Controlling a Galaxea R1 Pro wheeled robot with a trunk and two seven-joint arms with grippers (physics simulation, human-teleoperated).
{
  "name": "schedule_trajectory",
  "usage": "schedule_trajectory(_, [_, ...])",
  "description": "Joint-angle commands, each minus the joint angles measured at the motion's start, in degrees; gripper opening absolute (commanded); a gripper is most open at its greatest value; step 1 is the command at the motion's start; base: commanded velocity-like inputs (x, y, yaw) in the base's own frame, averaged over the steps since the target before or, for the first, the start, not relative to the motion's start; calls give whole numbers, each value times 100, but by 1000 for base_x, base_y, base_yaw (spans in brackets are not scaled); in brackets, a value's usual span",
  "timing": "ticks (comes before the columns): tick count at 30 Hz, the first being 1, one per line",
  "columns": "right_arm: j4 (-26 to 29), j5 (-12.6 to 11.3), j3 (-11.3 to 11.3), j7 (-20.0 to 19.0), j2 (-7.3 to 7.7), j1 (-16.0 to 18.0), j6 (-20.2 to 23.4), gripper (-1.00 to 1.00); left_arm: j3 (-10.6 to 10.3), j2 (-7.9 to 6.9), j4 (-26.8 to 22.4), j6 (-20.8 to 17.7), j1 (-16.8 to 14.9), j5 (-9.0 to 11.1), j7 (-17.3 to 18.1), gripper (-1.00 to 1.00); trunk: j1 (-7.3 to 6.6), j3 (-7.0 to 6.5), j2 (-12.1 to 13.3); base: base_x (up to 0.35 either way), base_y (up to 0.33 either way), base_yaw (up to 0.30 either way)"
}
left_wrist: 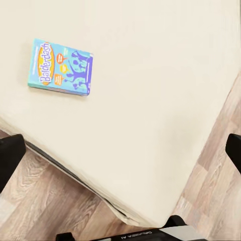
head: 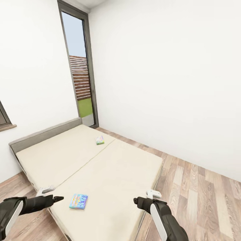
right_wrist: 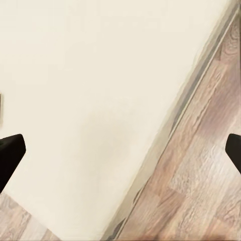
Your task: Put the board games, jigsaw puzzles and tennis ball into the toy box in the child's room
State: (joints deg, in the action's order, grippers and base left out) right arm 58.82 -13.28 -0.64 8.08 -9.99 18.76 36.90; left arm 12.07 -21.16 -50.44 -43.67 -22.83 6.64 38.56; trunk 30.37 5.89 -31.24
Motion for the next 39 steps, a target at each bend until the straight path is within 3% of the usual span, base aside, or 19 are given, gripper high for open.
schedule_trajectory(1, [6, -60, -7, 53, -1, 5, 19, 100, 6, -2, -1, -45, -2, 48, -6, 100, 3, 11, -10, 0, 227, -279])
schedule_trajectory(39, [6, -63, -7, 53, -1, 5, 19, 100, 6, -2, -1, -45, -2, 46, -6, 100, 3, 11, -10, -57, 127, -277])
